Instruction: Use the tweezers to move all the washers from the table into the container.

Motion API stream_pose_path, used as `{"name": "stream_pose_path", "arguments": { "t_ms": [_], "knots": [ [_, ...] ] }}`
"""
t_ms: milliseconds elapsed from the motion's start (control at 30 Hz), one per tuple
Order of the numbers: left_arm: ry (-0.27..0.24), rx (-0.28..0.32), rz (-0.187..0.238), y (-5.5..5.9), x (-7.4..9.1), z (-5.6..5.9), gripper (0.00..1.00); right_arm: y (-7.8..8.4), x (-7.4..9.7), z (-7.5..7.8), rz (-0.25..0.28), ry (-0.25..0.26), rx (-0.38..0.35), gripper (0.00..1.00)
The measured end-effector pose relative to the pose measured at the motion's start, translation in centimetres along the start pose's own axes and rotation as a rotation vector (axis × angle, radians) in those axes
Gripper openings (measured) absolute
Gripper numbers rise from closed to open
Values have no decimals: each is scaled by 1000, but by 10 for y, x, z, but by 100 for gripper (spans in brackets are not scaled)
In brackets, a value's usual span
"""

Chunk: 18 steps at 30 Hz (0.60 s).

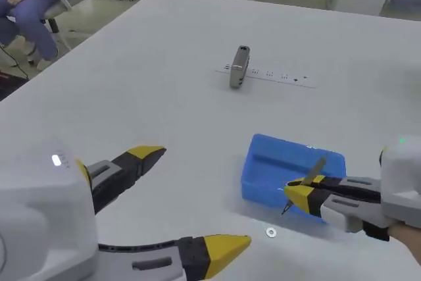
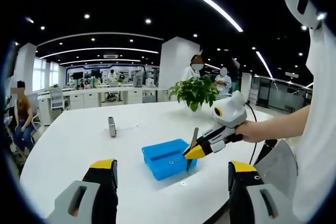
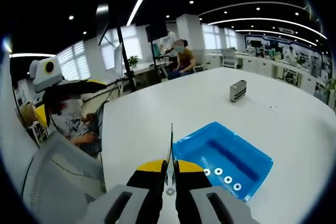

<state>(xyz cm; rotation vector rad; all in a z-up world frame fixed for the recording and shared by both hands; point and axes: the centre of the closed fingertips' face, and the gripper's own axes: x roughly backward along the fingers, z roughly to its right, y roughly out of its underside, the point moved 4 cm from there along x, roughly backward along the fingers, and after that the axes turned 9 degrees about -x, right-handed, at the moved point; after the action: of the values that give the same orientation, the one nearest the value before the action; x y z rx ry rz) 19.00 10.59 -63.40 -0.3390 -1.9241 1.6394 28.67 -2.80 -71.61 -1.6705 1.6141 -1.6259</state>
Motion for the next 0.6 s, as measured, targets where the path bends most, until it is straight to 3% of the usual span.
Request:
{"name": "stream_pose_path", "arguments": {
  "t_ms": [267, 600],
  "knots": [
    [0, 5, 0, 0, -1, -5, 89, 28, -18, 8, -54, 1, -25, 4],
    [-7, 7, -6, 2, 1, -12, 89, 29, -32, 8, -72, -18, -12, 4]
  ]
}}
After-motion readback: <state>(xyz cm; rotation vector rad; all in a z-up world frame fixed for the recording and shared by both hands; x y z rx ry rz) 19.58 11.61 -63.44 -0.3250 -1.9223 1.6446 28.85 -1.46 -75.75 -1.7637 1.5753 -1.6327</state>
